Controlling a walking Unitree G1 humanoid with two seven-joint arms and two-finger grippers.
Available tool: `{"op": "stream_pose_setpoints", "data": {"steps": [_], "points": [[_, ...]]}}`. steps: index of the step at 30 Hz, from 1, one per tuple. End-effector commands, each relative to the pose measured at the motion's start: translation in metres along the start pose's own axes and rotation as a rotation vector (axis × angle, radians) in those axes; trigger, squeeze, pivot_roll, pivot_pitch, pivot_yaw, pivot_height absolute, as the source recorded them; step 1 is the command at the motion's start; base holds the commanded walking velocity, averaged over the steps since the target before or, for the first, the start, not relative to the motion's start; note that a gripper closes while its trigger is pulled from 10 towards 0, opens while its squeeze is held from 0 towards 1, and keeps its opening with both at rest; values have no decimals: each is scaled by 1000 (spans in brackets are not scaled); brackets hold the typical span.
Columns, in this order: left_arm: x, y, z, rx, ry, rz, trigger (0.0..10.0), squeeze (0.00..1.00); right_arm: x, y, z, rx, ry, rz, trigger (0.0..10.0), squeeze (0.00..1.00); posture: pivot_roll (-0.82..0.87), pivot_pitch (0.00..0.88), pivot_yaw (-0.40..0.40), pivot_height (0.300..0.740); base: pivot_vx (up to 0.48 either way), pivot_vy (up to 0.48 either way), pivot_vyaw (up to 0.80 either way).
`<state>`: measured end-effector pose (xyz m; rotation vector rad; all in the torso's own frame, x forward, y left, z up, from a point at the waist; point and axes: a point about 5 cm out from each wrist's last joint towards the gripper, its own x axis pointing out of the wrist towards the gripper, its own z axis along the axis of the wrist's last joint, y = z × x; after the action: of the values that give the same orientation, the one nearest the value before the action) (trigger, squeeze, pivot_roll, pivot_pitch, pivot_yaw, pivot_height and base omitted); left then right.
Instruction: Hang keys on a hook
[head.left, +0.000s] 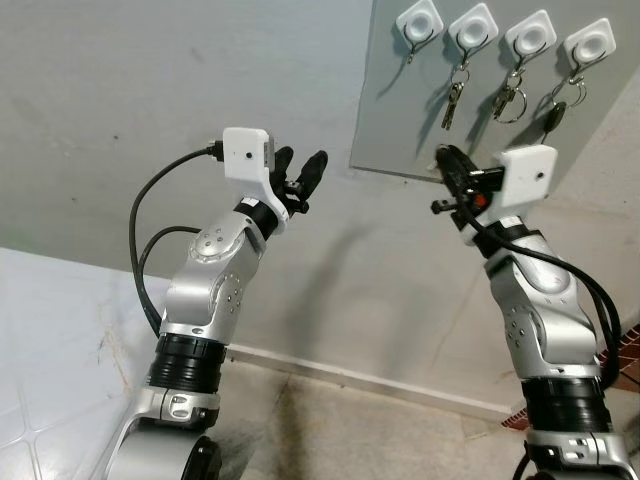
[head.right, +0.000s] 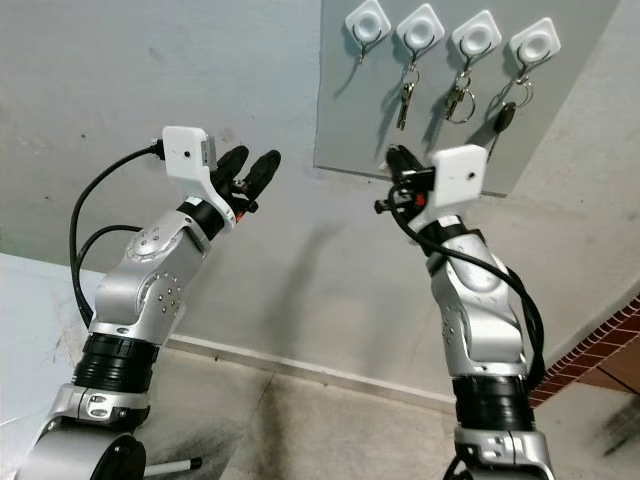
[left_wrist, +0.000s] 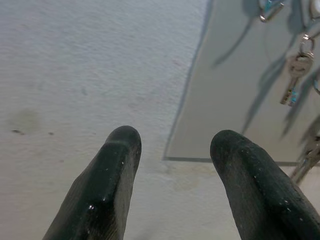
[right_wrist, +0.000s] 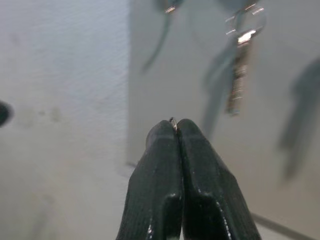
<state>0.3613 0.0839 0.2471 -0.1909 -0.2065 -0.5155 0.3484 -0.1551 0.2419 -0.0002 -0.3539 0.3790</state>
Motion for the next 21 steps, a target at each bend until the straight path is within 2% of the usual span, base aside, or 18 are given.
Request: {"op": "stream_pose_setpoints", "data": {"steps": [1,10,21], "points": [[4,-8,8,19,-12,-46,10000,0,7,7,4,14,-22,47,10000,0,6,128,-2,740,0,0,0],[8,-19,17,20,-40,-99,10000,0,29,19,17,79,-91,116,10000,0,9,125,-6,740,0,0,0],[12,-26,26,27,-62,-139,10000,0,48,22,35,128,-177,113,10000,0,8,115,-4,740,0,0,0]]}}
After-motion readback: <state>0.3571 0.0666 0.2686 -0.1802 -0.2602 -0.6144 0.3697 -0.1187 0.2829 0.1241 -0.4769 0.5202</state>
